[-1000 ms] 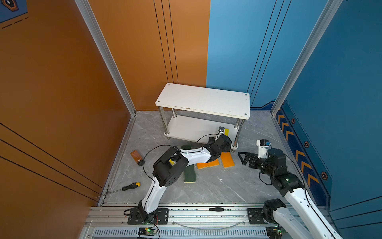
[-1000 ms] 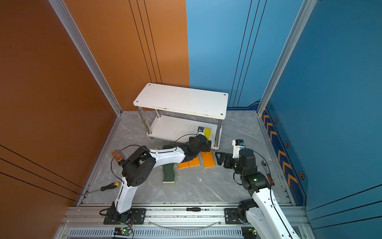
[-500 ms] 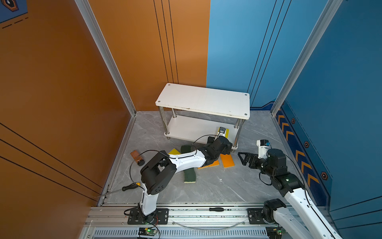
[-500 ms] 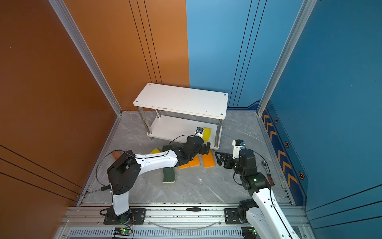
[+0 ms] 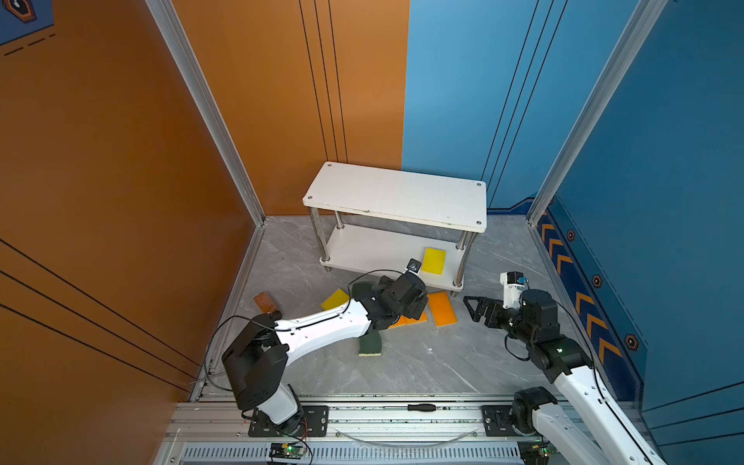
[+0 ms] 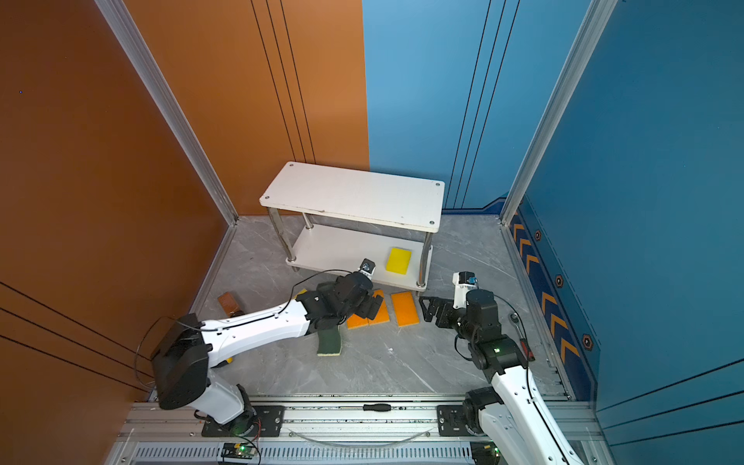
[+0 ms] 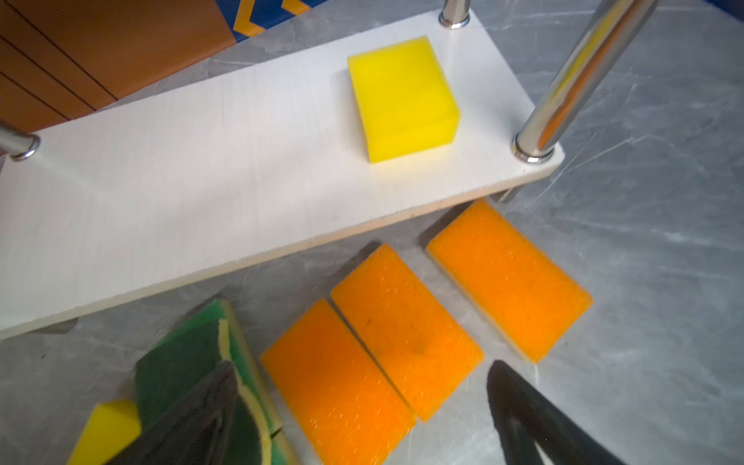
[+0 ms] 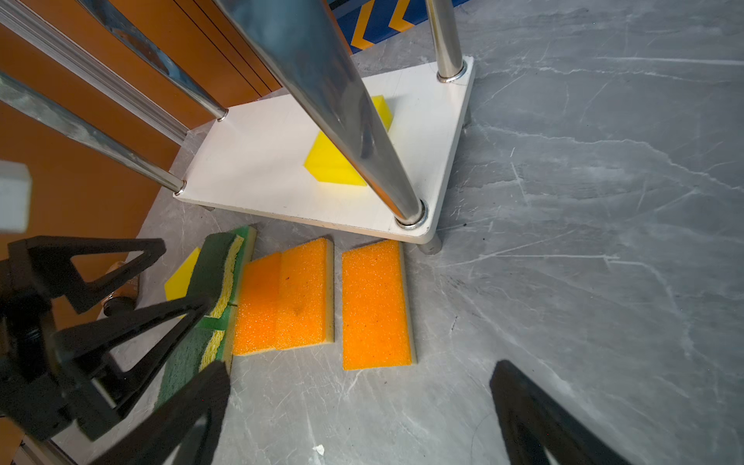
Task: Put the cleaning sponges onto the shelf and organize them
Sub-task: 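Withdraw the left gripper from the shelf toward the remaining sponges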
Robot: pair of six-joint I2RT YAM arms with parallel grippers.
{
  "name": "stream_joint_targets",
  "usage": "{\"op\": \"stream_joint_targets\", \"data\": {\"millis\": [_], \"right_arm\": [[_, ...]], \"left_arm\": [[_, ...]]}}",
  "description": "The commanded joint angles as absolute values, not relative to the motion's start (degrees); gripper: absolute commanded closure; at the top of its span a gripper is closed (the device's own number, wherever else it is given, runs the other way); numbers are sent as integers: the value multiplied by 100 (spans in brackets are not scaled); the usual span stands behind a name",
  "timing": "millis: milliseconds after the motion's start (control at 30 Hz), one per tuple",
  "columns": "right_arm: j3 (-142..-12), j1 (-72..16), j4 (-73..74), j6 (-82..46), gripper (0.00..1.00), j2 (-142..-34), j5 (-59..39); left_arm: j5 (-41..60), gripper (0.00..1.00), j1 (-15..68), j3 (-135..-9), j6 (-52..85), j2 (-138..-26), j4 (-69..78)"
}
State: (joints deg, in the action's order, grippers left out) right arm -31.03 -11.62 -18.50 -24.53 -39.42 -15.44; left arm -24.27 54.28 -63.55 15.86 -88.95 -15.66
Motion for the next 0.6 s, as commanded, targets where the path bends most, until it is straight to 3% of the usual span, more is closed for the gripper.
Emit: {"op": "stream_joint_targets", "data": {"millis": [0,567], "right_arm": [[-3103,-1134,-1851,-2574,0,-3945,-1666],[-3125,-1156,-1700,-2704,0,-4061,-1702]], "left_arm": [[-2494,2,5226,-6102,1634,-8366,-2492],[-1066,2,3036,-4742,1359,-6221,-3174]]}}
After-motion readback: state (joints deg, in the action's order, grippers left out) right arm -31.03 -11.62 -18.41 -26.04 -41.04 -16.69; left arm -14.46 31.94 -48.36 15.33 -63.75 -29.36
